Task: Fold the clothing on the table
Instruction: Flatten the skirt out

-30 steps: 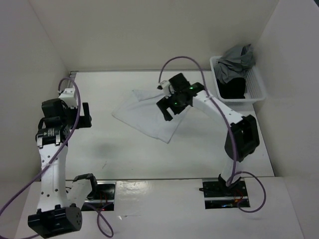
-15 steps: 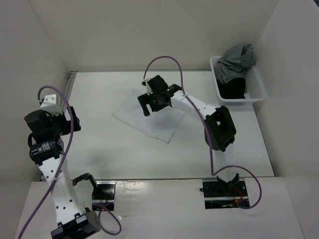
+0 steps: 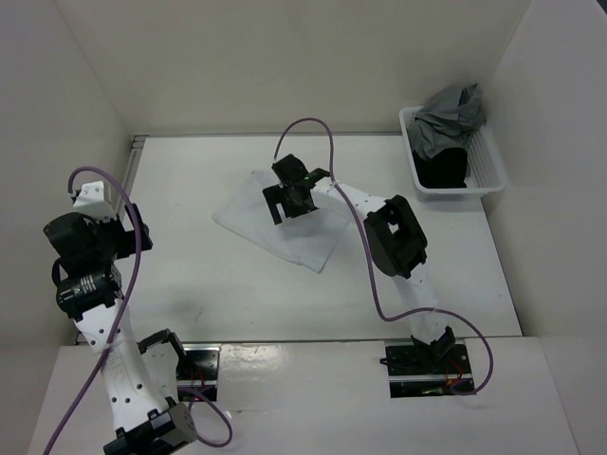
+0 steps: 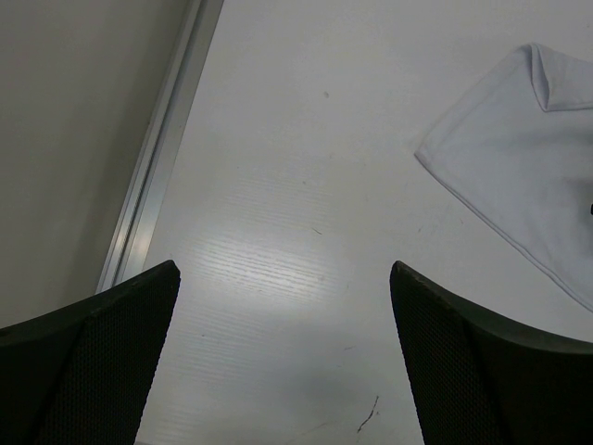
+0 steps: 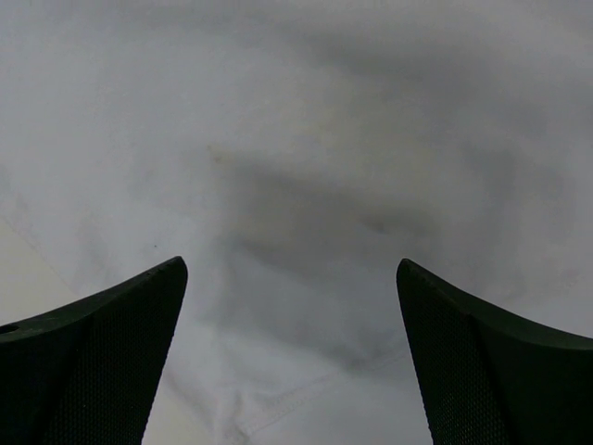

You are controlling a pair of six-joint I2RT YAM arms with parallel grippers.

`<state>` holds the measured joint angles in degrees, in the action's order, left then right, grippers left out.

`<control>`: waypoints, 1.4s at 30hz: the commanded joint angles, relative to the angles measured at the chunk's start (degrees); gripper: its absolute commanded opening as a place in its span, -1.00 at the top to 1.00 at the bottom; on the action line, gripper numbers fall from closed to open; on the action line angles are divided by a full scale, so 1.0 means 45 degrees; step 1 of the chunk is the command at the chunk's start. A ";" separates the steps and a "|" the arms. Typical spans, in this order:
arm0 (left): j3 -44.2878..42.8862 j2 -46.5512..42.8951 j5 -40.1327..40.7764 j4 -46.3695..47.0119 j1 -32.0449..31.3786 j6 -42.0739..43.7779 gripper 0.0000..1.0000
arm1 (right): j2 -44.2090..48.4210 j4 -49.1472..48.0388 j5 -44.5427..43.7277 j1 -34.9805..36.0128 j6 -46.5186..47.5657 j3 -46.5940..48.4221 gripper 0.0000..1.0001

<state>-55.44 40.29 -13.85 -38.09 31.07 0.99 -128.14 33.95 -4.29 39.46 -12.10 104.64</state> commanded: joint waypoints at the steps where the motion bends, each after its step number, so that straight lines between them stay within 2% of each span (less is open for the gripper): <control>1: 0.0054 -0.0087 -0.0185 0.0475 0.0088 -0.0260 -1.00 | -0.0176 -0.0767 -0.0763 0.0156 -0.0241 0.0477 -0.95; 7: 0.0054 -0.0087 -0.0185 0.0475 0.0088 -0.0260 -1.00 | -0.0683 -0.0768 -0.0648 0.0273 -0.0358 0.0790 -0.95; 13: 0.0054 -0.0087 -0.0185 0.0475 0.0088 -0.0260 -1.00 | -0.1192 -0.0477 -0.0393 0.0664 0.0382 0.0926 -0.95; 21: 0.0054 0.0030 -0.0439 0.0475 0.0088 -0.0260 -1.00 | -0.0412 -0.0008 0.0972 0.0918 0.2256 -0.0402 -0.95; 27: 0.0054 0.0167 -0.1939 0.0358 0.0088 0.0500 -1.00 | 0.0425 0.1380 0.2866 0.0918 0.4402 -0.2059 -0.95; 34: -0.0063 0.1355 -0.2663 0.0125 -0.0594 0.1107 -1.00 | 0.2438 0.1556 0.3434 0.1152 0.6201 -0.5435 -0.95; 39: -0.0316 0.2567 -0.2665 -0.0150 -0.1647 0.1672 -1.00 | 0.3376 0.1556 0.3435 0.1426 0.6827 -0.6670 -0.95; 42: -0.0569 0.3232 -0.2023 -0.0306 -0.2351 0.2239 -1.00 | 0.3884 0.1556 0.3435 0.1950 0.7277 -0.7158 -0.95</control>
<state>-55.42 53.34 -23.18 -39.03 23.14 7.33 -111.96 34.72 7.79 45.41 18.31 76.20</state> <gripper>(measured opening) 1.000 0.975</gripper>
